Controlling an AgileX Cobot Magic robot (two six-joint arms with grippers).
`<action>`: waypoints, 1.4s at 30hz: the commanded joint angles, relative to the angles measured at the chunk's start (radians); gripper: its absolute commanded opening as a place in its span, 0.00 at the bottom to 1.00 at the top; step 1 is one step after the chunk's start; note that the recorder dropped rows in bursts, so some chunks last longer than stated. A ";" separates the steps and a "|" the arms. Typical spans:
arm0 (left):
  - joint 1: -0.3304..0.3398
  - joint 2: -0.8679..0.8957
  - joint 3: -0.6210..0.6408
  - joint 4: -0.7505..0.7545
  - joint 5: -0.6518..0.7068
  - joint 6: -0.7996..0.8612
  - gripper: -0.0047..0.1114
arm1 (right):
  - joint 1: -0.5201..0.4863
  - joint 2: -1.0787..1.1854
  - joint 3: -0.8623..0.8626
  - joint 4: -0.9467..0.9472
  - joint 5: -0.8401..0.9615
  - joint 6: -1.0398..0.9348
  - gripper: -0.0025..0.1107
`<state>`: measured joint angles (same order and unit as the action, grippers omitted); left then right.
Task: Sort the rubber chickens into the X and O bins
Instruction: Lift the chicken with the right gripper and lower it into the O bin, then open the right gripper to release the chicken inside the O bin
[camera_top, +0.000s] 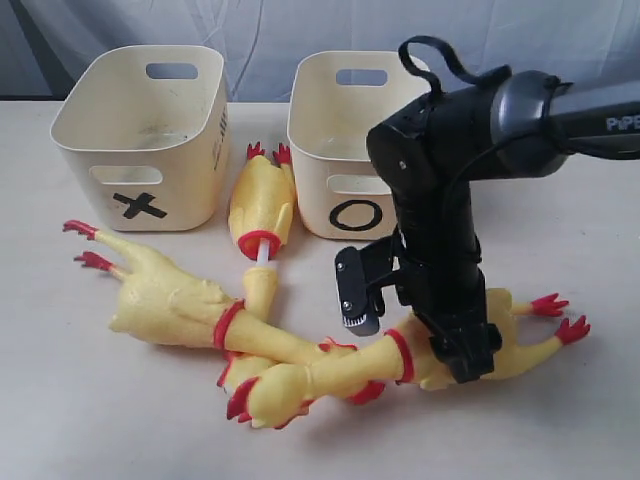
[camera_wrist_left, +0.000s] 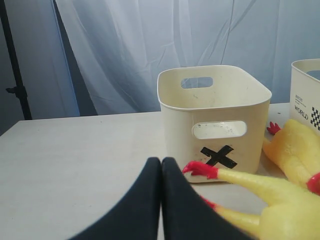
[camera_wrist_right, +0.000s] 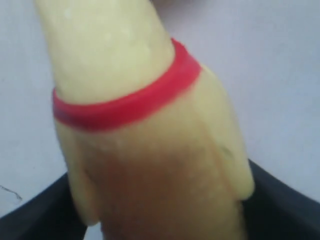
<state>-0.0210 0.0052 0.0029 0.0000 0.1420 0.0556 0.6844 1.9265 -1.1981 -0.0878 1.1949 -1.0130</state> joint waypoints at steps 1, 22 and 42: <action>0.000 -0.005 -0.003 -0.007 -0.008 0.000 0.04 | 0.004 -0.153 -0.029 0.009 0.026 0.034 0.02; 0.000 -0.005 -0.003 -0.007 -0.008 0.000 0.04 | -0.107 -0.128 -0.173 0.334 -1.319 0.678 0.01; 0.000 -0.005 -0.003 -0.007 -0.008 0.000 0.04 | -0.243 -0.037 -0.173 0.492 -1.166 0.667 0.40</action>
<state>-0.0210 0.0052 0.0029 0.0000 0.1420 0.0556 0.4434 1.9463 -1.3682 0.4368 0.0447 -0.3405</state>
